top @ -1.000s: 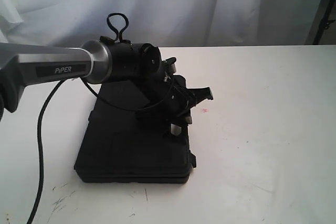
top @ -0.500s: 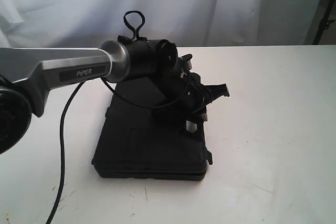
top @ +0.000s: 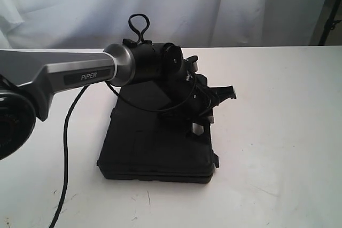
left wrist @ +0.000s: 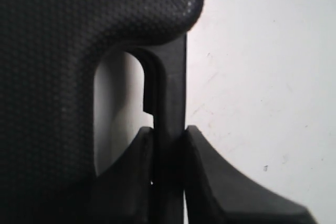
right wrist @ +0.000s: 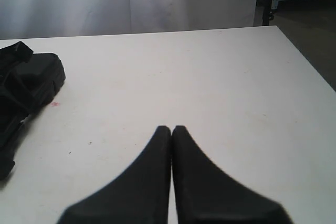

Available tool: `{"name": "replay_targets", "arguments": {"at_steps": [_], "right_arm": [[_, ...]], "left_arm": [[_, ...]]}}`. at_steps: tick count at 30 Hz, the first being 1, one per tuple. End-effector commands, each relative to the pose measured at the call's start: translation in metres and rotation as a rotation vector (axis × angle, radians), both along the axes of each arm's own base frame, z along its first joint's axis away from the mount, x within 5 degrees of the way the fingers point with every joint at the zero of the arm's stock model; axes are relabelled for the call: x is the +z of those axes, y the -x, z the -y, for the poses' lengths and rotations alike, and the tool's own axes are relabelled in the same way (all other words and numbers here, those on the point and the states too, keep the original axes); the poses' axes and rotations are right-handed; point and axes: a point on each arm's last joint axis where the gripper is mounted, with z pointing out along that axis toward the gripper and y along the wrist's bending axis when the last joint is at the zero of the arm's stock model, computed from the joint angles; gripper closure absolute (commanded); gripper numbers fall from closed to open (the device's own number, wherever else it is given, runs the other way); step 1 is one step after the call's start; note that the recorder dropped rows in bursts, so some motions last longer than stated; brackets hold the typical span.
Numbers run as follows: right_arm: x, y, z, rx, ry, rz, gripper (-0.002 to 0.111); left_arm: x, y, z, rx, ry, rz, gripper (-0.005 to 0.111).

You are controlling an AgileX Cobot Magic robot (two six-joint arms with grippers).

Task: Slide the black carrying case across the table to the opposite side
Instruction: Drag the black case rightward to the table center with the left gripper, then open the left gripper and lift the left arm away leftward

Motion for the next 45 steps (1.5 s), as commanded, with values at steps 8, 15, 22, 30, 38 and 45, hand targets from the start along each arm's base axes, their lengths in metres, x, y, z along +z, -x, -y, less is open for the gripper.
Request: {"name": "replay_targets", "arguments": {"at_steps": [8,15,22,30,38,45], "right_arm": [[-0.001,0.000,0.001,-0.009,0.003,0.002,0.108],[-0.001,0.000,0.001,-0.009,0.003,0.002,0.108],[-0.001,0.000,0.001,-0.009,0.003,0.002,0.108],[-0.001,0.000,0.001,-0.009,0.003,0.002,0.108],[-0.001,0.000,0.001,-0.009,0.003,0.002,0.108],[-0.001,0.000,0.001,-0.009,0.003,0.002,0.108]], "left_arm": [[0.009,-0.007,0.011,0.045,0.093,0.093,0.084],[0.009,-0.005,0.009,-0.005,0.062,0.097,0.053],[0.026,-0.007,0.004,-0.049,0.037,0.163,0.057],[0.027,-0.005,0.001,-0.082,-0.004,0.161,0.057],[0.065,-0.004,-0.009,-0.145,-0.080,0.274,0.073],[0.132,0.001,-0.026,-0.191,-0.136,0.467,0.107]]}}
